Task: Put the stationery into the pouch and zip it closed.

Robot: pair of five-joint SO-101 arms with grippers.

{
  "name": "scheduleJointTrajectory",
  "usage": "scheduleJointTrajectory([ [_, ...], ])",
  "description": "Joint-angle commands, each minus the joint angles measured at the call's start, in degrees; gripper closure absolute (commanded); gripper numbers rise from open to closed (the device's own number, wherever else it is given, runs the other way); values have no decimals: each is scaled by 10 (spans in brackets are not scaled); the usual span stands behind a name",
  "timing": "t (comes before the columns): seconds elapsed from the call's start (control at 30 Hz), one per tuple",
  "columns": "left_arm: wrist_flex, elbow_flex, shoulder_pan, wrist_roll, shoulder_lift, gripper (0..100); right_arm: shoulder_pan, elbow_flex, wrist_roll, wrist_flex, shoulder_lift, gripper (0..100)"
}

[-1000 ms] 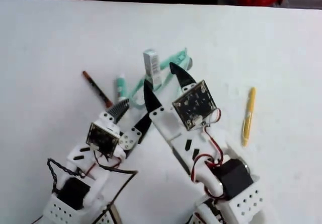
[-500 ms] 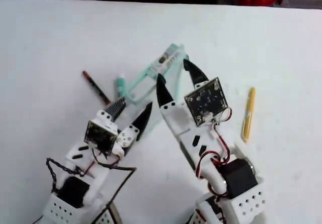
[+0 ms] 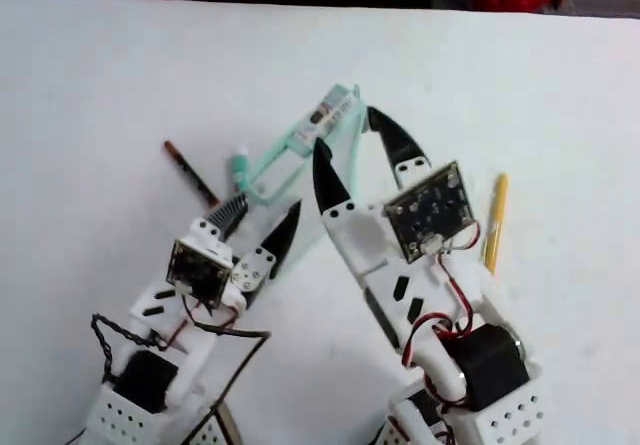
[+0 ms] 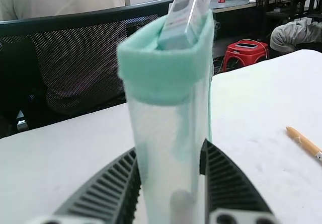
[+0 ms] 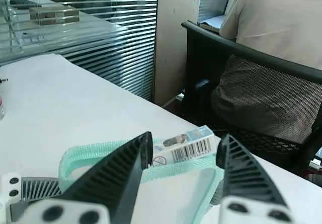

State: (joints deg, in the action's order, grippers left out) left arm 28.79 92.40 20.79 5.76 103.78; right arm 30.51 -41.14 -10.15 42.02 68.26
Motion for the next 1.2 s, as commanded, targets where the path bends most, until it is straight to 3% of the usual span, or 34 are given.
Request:
scheduleJointTrajectory([
  [0.0,-11,-4,-2,-4,5,823,2,35,-4,-19,-26,796],
  [0.17,-10,-4,-2,-4,5,823,-117,111,28,-65,-118,808],
  [0.3,-10,-4,-2,-4,5,823,-182,206,90,-44,-241,986],
  [0.4,-10,-4,-2,-4,5,823,-182,267,66,14,-327,953],
  [0.57,-11,-4,-2,-4,5,823,-156,321,70,77,-383,981],
  [0.73,-11,-4,-2,-4,5,823,-117,325,69,98,-385,978],
  [1.17,-11,-4,-2,-4,5,823,-26,421,69,277,-349,978],
])
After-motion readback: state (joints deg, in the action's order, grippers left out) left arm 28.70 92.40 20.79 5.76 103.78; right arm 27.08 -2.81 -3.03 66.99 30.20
